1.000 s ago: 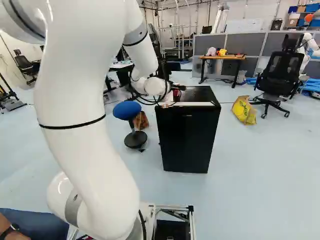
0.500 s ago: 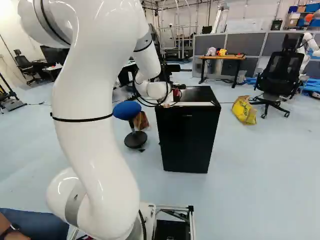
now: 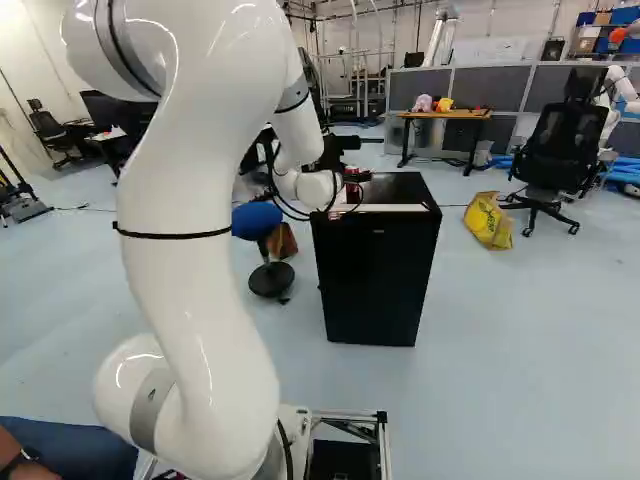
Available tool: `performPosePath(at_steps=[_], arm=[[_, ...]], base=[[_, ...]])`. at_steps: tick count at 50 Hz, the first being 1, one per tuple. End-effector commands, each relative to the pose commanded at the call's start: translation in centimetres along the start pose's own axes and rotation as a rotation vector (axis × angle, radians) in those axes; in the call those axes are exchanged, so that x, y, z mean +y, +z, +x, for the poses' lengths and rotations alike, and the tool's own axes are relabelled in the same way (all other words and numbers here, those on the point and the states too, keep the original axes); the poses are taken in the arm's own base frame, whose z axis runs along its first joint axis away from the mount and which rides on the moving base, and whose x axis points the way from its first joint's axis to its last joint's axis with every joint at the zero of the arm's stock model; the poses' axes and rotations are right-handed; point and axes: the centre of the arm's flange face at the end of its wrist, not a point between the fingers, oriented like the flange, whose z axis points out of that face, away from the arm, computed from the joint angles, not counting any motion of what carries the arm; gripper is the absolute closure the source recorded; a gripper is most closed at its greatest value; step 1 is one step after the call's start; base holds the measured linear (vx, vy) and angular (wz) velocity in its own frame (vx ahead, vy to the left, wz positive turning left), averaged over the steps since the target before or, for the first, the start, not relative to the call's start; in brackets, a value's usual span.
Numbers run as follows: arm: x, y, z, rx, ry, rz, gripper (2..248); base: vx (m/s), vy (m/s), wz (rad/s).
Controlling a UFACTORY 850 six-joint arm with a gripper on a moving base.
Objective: Grab a drink from the fridge
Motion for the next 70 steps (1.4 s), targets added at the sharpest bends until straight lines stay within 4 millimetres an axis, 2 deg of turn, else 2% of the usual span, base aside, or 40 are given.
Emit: performPosePath(at_steps=[29, 70], arm=[[-0.2, 2.1, -2.4, 0.025, 0.0, 0.004, 3], [0.7, 5.0, -1.8, 0.094, 0.002, -0.009, 3]], base=[[0.0, 0.0, 0.0], [0.0, 0.0, 0.0]])
